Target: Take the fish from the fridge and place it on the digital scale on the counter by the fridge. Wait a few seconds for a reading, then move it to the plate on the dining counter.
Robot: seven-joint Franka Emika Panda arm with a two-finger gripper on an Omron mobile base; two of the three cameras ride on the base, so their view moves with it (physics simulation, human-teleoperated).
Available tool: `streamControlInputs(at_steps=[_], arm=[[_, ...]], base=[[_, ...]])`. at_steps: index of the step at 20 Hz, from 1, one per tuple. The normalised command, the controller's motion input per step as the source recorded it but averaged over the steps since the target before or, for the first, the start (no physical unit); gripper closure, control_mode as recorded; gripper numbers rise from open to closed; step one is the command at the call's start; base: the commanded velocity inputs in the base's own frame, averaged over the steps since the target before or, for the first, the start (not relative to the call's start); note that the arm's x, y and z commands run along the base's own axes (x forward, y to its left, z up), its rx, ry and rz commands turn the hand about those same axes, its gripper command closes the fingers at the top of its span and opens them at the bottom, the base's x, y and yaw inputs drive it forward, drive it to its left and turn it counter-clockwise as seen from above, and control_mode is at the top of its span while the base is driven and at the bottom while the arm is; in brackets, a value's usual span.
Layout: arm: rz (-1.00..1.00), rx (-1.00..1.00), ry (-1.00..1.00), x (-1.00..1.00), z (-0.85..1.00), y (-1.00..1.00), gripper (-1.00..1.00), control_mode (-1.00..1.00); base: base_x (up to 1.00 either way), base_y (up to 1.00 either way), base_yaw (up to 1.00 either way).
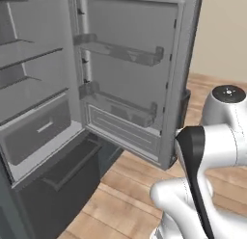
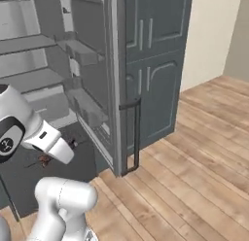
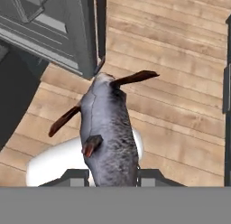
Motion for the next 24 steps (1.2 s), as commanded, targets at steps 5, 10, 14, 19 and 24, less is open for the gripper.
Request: streamControlInputs(at_steps=[5, 10, 14, 19, 24], arm=[[0.0, 0.0, 0.0, 0.0, 0.0, 0.0, 1.0, 1.0], [0.0, 0.0, 0.0, 0.0, 0.0, 0.0, 1.0, 1.0], [0.0, 0.0, 0.0, 0.0, 0.0, 0.0, 1.0, 1.0], [0.0, 0.0, 0.0, 0.0, 0.0, 0.0, 1.0, 1.0], [0.0, 0.0, 0.0, 0.0, 0.0, 0.0, 1.0, 1.0]], base=[[-0.22, -0.8, -0.64], [0.16, -0.86, -0.57], [0.84, -0.62, -0.39], [1.0, -0.18, -0.16], [1.0, -0.01, -0.04]])
